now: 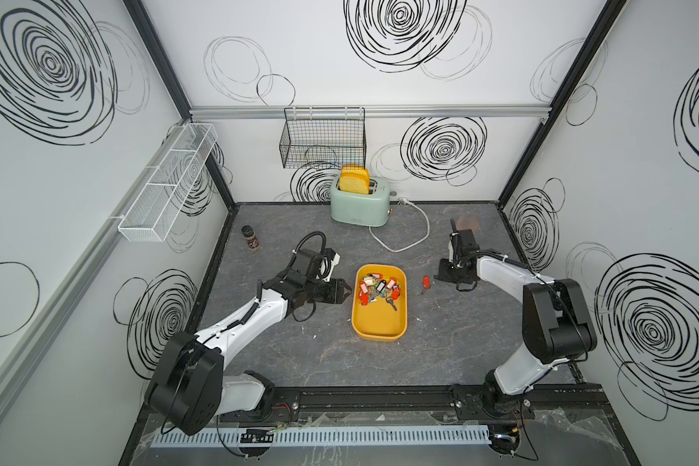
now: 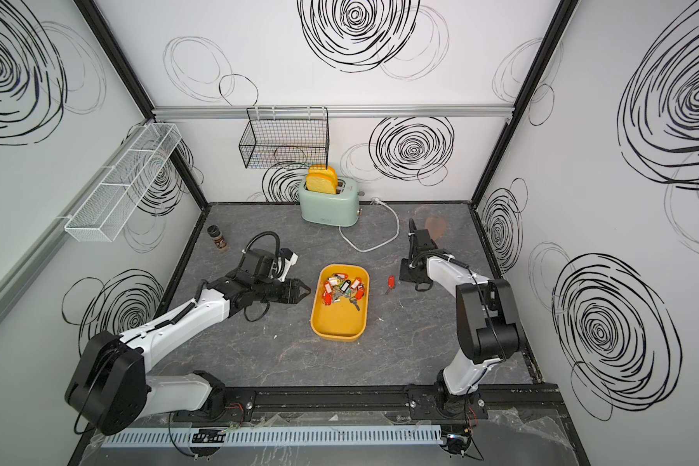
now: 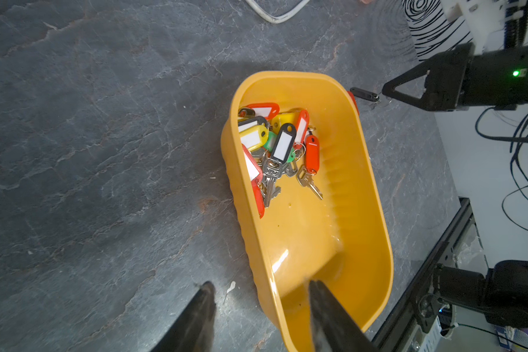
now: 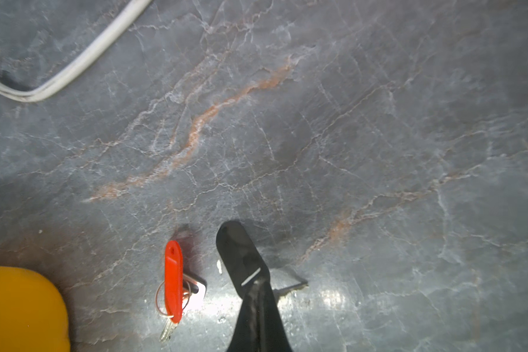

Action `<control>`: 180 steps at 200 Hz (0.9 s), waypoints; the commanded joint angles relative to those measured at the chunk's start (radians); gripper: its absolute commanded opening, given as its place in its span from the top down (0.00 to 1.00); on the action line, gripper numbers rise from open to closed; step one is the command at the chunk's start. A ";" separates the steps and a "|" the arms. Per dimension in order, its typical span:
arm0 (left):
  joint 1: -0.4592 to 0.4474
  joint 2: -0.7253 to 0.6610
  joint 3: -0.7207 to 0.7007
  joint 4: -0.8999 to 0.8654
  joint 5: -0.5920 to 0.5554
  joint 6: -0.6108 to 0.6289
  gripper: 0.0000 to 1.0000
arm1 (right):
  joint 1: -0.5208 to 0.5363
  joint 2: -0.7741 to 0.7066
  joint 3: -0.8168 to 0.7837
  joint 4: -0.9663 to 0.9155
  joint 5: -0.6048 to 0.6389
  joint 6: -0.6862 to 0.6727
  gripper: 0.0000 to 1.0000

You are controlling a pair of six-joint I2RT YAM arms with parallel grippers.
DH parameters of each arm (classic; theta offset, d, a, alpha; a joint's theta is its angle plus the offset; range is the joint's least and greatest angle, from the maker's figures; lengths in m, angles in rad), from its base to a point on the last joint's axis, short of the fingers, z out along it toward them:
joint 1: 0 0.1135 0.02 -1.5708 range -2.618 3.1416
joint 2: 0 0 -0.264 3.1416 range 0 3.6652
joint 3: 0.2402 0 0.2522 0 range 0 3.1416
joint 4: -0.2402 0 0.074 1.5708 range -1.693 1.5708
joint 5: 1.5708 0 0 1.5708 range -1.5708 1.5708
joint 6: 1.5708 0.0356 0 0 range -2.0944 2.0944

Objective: Take the keys out of the storage box
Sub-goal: Place the key at the center of the board.

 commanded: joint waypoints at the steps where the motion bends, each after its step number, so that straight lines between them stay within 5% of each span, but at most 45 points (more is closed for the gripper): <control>1: -0.005 0.003 0.007 0.019 -0.012 0.013 0.46 | -0.002 0.008 -0.023 0.014 0.010 0.015 0.97; 42: -0.004 -0.001 0.000 0.022 -0.014 0.011 0.46 | -0.002 0.005 -0.045 0.017 0.011 0.019 0.92; 73: -0.004 -0.001 -0.005 0.029 -0.014 0.006 0.45 | 0.005 -0.015 -0.040 0.007 0.017 0.018 0.74; 180: -0.004 -0.007 -0.004 0.030 -0.016 -0.002 0.45 | 0.022 -0.095 -0.011 -0.020 0.002 0.007 0.76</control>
